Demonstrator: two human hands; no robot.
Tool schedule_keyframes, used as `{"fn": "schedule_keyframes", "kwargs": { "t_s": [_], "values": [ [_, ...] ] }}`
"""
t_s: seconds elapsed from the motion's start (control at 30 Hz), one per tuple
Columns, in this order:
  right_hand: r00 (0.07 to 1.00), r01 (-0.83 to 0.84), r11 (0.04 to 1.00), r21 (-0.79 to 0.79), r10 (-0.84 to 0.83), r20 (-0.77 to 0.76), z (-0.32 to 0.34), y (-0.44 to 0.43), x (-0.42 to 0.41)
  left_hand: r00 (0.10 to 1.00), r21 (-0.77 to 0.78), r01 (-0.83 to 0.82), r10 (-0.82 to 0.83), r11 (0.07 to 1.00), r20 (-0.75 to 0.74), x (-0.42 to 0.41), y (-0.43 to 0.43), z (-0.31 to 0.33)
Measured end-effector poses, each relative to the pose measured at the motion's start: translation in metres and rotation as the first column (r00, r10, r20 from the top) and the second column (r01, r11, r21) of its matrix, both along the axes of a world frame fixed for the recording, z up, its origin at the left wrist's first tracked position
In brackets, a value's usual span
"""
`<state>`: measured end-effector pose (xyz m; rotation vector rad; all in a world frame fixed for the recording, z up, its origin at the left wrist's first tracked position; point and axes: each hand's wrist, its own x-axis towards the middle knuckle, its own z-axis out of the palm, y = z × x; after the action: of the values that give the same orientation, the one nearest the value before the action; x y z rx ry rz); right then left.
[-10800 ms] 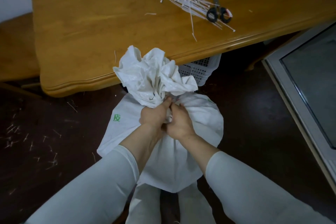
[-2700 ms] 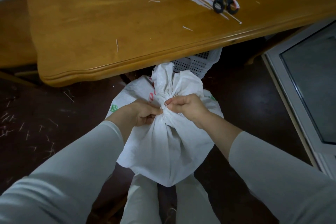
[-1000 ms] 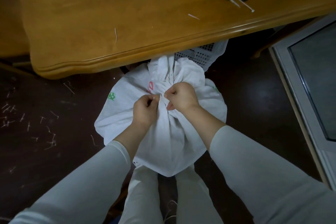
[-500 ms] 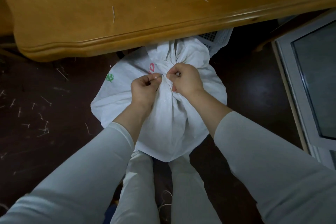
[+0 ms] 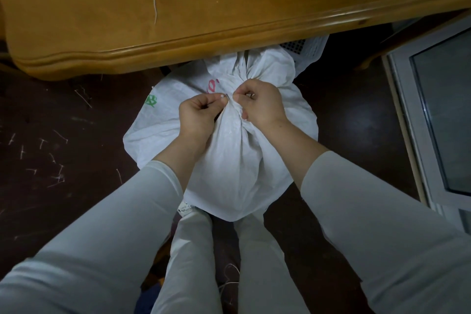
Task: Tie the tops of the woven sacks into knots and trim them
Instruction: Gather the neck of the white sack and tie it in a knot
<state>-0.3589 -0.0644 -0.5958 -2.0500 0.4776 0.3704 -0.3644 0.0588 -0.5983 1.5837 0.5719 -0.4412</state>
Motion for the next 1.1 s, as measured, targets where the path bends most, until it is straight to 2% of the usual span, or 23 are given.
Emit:
{"fn": "schedule_keyframes", "kwargs": {
  "t_s": [0.2,0.37,0.57,0.9,1.1],
  "values": [
    [0.999,-0.031,0.999,0.018,0.03,0.033,0.0,0.001,0.002,0.999,0.015,0.047,-0.048,0.999,0.026,0.001,0.001,-0.001],
    [0.995,-0.088,0.996,-0.028,0.089,0.035,0.0,-0.001,0.006,0.998,0.067,0.031,-0.035,0.997,0.054,0.003,0.0,-0.003],
    [0.983,-0.185,0.979,-0.092,0.182,-0.038,0.007,-0.001,0.012,1.0,0.07,0.009,-0.01,0.997,0.019,0.003,0.0,-0.007],
    [0.984,-0.174,0.973,-0.149,0.166,-0.06,0.011,0.004,0.014,0.998,0.085,-0.01,0.006,0.996,0.055,0.001,-0.001,-0.009],
    [0.987,-0.159,0.969,-0.189,0.149,-0.066,0.011,0.007,0.012,0.996,0.146,-0.002,-0.01,0.989,0.083,-0.003,-0.001,-0.011]
  ]
}}
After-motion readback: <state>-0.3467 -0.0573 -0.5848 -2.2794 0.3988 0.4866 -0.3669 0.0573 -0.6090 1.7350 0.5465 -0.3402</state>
